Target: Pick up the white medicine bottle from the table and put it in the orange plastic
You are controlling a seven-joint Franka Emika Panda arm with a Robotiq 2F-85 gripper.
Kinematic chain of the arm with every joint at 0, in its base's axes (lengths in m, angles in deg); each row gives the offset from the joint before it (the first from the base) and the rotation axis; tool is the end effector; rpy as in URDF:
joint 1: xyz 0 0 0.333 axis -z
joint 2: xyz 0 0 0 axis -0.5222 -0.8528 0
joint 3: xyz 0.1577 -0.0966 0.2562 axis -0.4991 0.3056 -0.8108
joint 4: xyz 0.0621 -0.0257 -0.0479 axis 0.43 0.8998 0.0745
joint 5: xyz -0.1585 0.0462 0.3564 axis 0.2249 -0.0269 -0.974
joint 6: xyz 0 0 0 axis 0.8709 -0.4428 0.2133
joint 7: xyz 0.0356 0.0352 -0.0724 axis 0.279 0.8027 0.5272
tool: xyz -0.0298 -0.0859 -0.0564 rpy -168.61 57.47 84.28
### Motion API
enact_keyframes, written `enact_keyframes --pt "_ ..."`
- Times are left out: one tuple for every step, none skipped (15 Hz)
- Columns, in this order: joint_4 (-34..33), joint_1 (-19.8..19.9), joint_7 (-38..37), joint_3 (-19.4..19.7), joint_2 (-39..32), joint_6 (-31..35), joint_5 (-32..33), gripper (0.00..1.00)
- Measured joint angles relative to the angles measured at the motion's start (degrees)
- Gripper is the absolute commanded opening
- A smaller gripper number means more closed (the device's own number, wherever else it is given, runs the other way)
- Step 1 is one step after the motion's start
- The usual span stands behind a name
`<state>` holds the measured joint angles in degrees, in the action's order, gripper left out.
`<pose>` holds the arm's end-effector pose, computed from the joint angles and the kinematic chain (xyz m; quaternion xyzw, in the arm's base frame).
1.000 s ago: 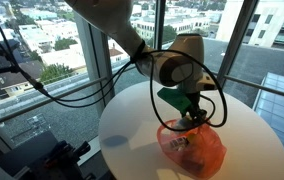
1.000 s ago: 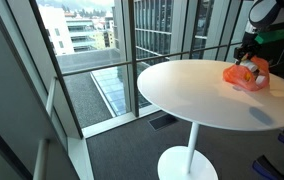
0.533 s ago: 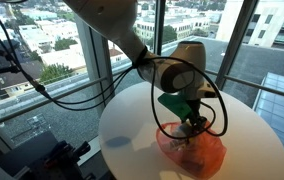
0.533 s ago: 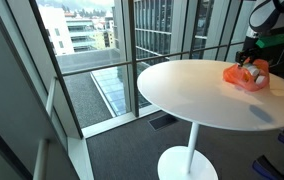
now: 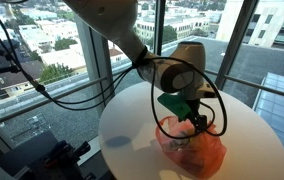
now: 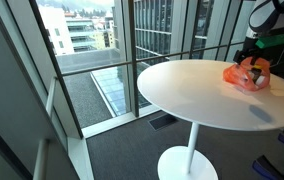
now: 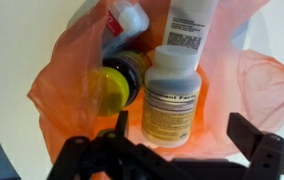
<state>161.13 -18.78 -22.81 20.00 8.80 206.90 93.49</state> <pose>0.5666 -0.2620 0.2425 0.9786 -0.1877 0.0314 0.0788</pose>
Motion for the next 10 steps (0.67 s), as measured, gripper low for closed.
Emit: enact_keyframes --pt "0.0 0.0 0.01 -0.16 0.24 -0.2 0.0 1.0" --pt "0.0 0.0 0.04 -0.35 0.55 -0.57 0.0 1.0" --pt "0.01 0.0 0.07 -0.54 0.93 -1.16 0.0 1.0" --pt "0.07 -0.01 0.11 -0.75 1.5 -1.97 0.0 1.0" --pt "0.17 -0.04 0.15 -0.95 2.19 -3.07 0.0 1.0" --pt "0.3 -0.08 0.22 -1.1 2.95 -4.22 0.0 1.0" --pt "0.49 -0.14 0.31 -1.26 3.83 -5.69 0.0 1.0" --pt "0.75 -0.26 0.37 -1.37 4.86 -7.24 0.0 1.0" --pt "0.99 -0.33 0.44 -1.53 5.82 -8.84 0.0 1.0" --pt "1.18 -0.34 0.58 -1.75 6.71 -10.53 -0.05 1.0"
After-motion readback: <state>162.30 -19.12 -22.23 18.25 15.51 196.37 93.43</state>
